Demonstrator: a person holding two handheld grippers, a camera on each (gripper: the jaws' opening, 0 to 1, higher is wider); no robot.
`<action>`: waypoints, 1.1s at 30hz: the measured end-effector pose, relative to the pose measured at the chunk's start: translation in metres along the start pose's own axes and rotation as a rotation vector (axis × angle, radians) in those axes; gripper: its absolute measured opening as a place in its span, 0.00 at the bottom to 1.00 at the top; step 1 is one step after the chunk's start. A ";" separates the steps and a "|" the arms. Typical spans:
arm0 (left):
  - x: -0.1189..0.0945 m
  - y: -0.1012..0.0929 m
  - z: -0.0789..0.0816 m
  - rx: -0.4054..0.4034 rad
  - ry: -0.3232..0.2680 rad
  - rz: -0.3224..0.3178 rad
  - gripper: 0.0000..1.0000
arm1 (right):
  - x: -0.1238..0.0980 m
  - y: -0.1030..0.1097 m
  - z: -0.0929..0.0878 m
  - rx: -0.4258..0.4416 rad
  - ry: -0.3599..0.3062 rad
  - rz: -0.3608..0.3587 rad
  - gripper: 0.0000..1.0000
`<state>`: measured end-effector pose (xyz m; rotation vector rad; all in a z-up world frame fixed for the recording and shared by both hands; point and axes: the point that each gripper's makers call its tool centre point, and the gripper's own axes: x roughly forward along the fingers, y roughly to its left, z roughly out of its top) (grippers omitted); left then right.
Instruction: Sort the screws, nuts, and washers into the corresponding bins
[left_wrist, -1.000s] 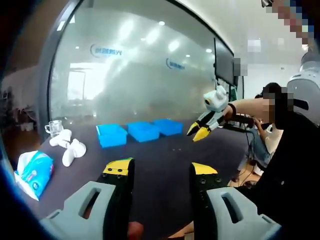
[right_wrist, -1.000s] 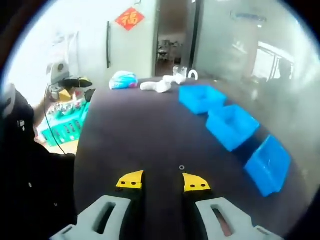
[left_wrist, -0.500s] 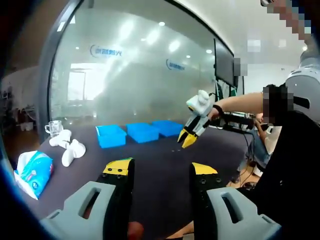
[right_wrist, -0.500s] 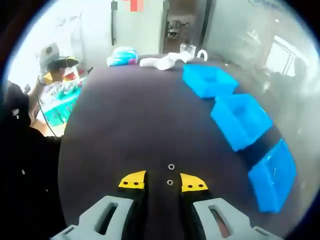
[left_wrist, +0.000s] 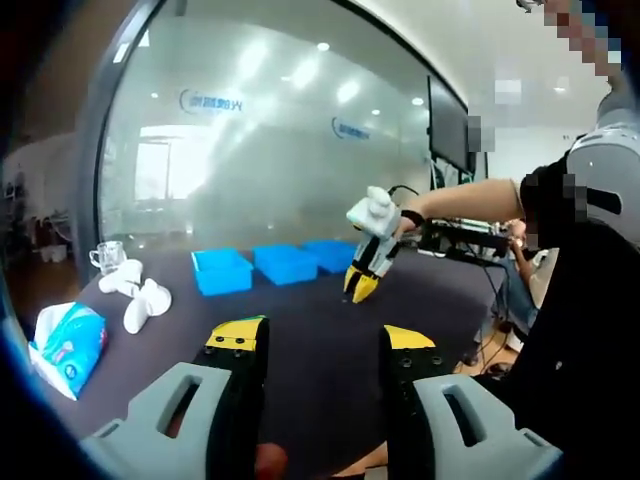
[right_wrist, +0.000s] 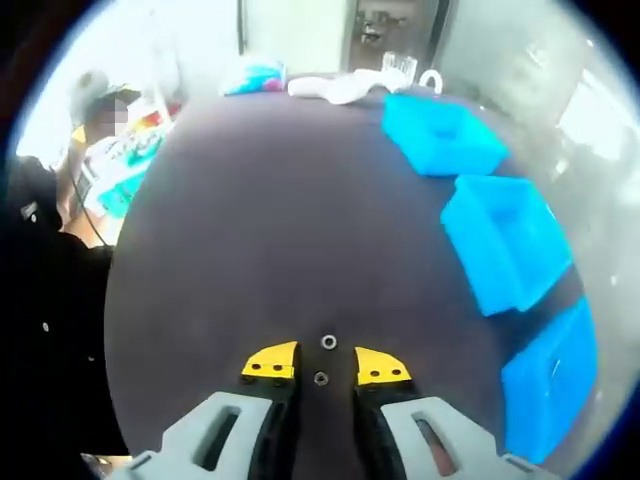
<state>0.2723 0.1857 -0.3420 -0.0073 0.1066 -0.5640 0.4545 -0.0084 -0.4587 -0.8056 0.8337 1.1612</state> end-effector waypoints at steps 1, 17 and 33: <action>0.000 0.000 -0.001 0.000 0.000 0.000 0.43 | 0.001 0.000 0.000 0.002 0.005 0.004 0.15; -0.001 -0.001 -0.005 -0.011 0.002 0.007 0.43 | 0.010 0.000 -0.002 0.017 0.032 0.036 0.10; -0.004 -0.001 -0.006 -0.017 -0.003 0.011 0.43 | 0.010 0.007 -0.002 0.002 0.050 0.040 0.01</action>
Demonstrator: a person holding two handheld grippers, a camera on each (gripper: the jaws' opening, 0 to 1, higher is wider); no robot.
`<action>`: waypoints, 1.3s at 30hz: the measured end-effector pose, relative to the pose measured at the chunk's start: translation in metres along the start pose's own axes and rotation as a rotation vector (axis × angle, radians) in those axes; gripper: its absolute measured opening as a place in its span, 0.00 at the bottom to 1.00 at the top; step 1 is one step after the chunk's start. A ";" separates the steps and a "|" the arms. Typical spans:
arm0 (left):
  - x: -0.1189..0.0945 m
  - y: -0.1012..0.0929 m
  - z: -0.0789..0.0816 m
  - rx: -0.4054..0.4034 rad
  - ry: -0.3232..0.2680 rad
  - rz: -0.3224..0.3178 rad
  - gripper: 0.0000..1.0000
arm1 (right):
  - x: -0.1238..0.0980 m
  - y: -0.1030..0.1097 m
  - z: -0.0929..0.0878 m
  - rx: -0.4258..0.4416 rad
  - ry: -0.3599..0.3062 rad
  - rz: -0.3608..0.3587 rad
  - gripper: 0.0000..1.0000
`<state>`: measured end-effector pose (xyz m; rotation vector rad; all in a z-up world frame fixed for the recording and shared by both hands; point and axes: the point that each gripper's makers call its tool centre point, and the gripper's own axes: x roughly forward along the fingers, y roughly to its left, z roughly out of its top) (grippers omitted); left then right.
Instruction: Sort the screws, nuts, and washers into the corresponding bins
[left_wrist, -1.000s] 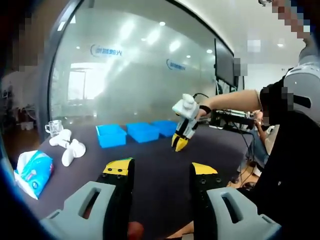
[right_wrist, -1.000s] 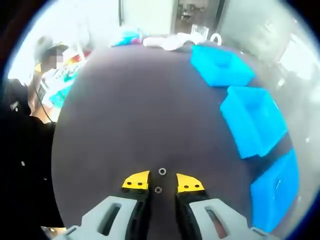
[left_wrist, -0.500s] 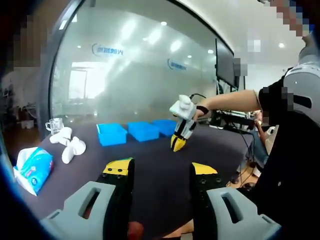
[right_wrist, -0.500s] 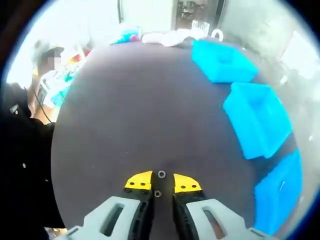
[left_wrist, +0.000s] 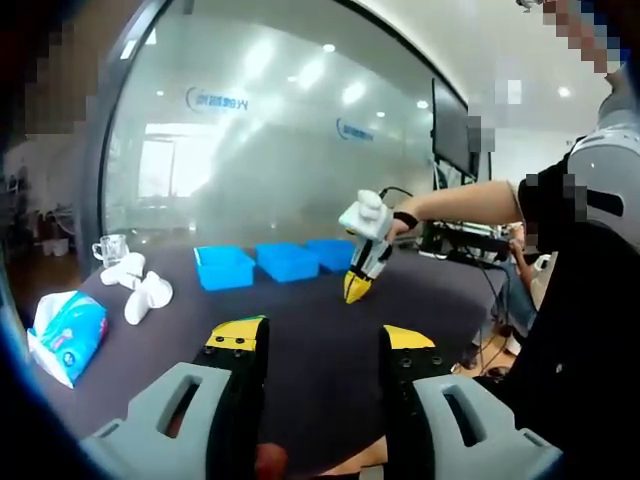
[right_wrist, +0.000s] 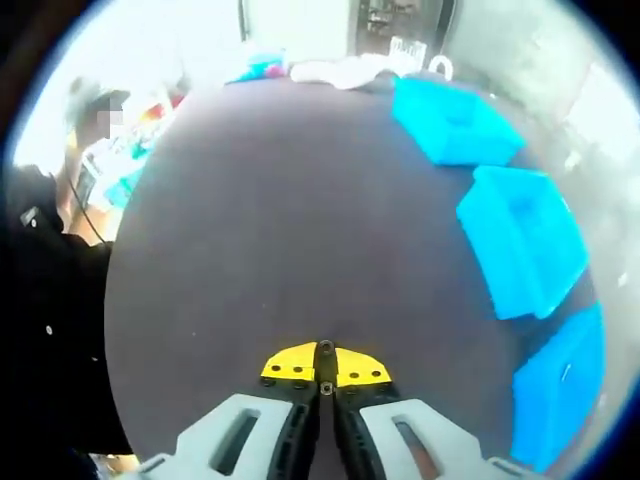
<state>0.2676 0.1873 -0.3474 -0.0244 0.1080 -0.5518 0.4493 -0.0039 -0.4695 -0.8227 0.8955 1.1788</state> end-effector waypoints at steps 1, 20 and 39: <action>0.000 0.000 0.000 0.002 0.001 0.001 0.43 | 0.000 0.000 0.000 -0.005 -0.001 -0.004 0.01; -0.001 -0.003 0.006 0.010 -0.021 -0.008 0.43 | -0.052 0.004 0.020 0.166 -0.397 -0.100 0.01; 0.012 -0.010 0.023 0.034 -0.041 -0.040 0.43 | -0.142 -0.011 0.009 0.381 -0.891 -0.530 0.01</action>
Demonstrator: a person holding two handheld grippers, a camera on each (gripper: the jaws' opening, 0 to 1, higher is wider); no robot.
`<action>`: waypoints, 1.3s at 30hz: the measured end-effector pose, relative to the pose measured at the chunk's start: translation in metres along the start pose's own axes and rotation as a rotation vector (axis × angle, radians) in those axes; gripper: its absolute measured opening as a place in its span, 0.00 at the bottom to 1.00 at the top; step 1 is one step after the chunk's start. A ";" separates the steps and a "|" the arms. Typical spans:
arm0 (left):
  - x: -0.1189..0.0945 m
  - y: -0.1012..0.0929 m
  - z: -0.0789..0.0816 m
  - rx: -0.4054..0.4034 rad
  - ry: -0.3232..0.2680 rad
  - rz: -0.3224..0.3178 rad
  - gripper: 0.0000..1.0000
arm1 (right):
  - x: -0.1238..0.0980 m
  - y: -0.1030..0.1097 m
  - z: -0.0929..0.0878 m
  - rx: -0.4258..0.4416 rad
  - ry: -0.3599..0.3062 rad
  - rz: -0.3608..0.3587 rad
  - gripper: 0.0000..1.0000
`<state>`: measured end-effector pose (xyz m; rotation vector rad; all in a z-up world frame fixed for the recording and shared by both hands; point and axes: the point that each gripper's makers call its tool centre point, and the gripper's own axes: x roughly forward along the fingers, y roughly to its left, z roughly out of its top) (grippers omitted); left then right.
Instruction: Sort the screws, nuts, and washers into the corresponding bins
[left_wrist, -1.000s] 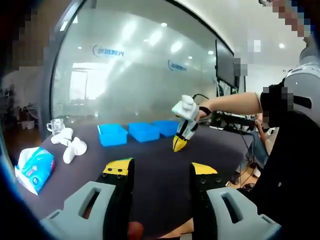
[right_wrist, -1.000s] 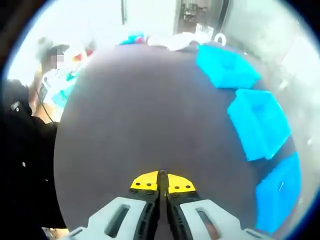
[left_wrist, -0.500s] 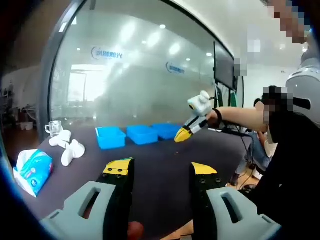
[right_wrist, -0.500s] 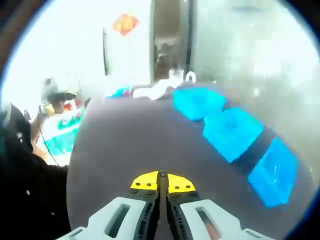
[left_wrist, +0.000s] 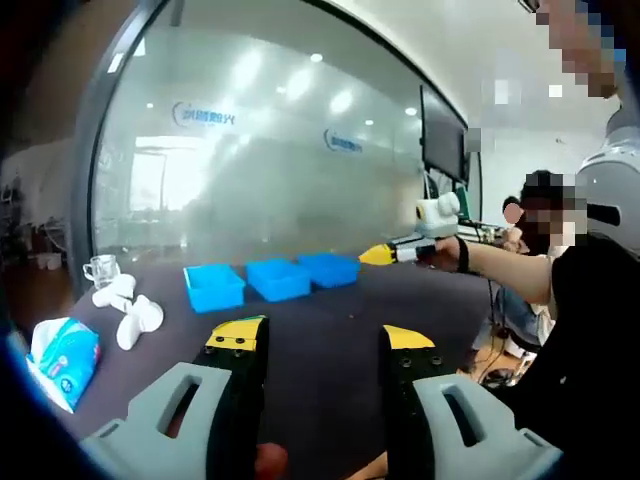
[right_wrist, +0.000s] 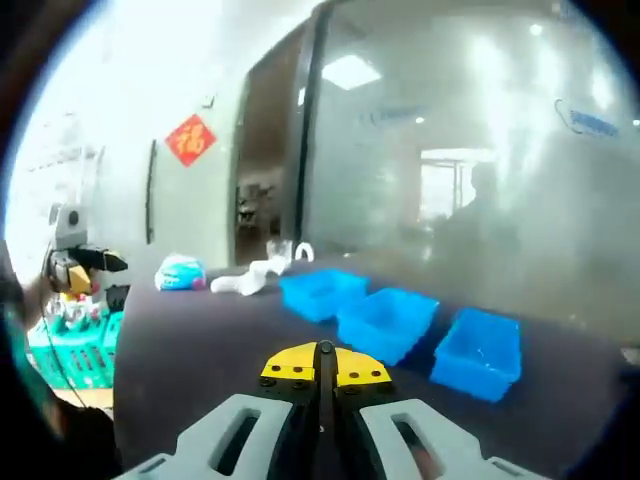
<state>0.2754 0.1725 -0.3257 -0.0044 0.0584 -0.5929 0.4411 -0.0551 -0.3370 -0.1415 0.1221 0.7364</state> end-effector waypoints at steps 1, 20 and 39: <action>0.001 -0.001 -0.001 0.001 0.004 -0.003 0.43 | -0.003 -0.002 0.002 0.002 -0.020 -0.019 0.01; 0.004 -0.005 -0.001 0.008 0.010 -0.007 0.43 | -0.016 -0.016 0.029 0.049 -0.190 -0.189 0.01; -0.001 0.003 0.000 0.003 0.000 0.009 0.43 | 0.074 -0.059 0.049 0.047 -0.146 -0.209 0.01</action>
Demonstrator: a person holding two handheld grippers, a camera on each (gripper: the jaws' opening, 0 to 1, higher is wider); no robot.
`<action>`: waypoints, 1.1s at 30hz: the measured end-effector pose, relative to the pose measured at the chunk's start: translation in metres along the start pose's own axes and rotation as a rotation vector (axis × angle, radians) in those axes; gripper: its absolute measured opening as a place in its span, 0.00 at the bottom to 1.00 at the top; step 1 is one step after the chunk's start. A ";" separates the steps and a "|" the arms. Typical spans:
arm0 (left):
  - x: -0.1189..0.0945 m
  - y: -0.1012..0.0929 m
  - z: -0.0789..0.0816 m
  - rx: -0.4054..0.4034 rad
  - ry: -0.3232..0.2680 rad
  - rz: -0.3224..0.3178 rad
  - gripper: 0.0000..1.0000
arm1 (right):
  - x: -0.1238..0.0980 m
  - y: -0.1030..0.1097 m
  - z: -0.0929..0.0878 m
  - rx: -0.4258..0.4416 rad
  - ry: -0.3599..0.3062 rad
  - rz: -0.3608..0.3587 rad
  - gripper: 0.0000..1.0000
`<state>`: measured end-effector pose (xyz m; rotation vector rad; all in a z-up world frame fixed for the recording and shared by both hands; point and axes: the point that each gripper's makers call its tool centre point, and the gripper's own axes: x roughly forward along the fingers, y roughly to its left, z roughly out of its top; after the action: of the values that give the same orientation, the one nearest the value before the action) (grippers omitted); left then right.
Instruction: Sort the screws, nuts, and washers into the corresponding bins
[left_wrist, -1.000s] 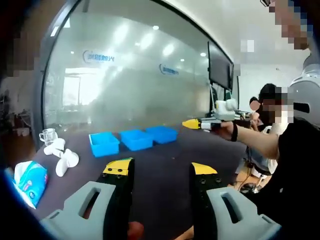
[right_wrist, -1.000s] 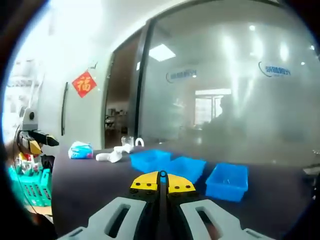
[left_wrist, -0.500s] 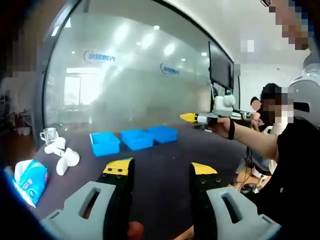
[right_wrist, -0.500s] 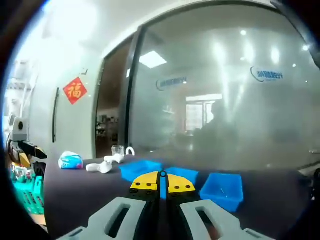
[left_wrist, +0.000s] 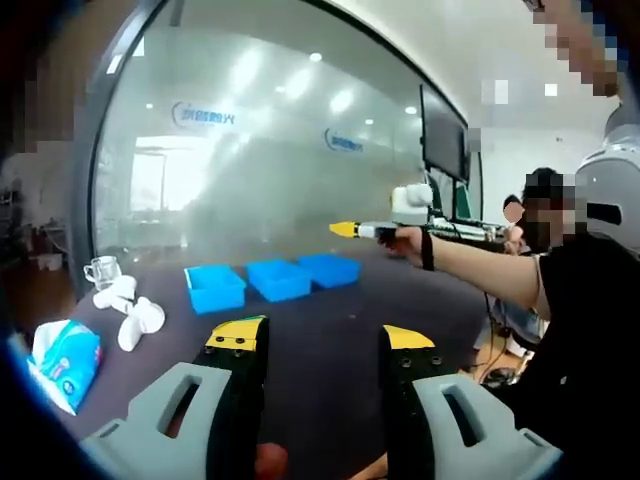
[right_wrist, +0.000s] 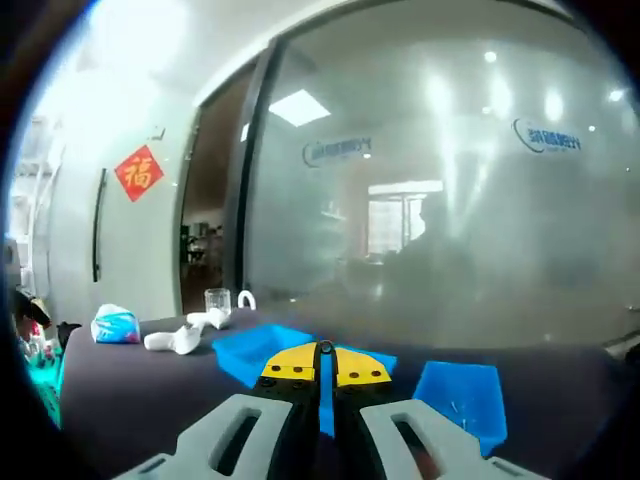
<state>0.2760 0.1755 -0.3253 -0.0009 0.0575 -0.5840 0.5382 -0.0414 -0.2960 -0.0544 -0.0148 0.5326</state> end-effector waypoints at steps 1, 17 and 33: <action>-0.001 0.001 0.000 0.000 -0.001 0.002 0.43 | 0.005 0.000 0.000 0.001 0.000 0.000 0.01; -0.006 0.008 0.000 -0.004 0.001 0.024 0.43 | 0.081 -0.008 -0.019 0.026 0.106 -0.018 0.01; -0.003 0.010 0.000 -0.005 0.013 0.031 0.43 | 0.105 -0.012 -0.045 0.034 0.174 -0.032 0.01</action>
<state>0.2785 0.1857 -0.3255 -0.0007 0.0715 -0.5530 0.6360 -0.0003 -0.3401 -0.0668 0.1627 0.4949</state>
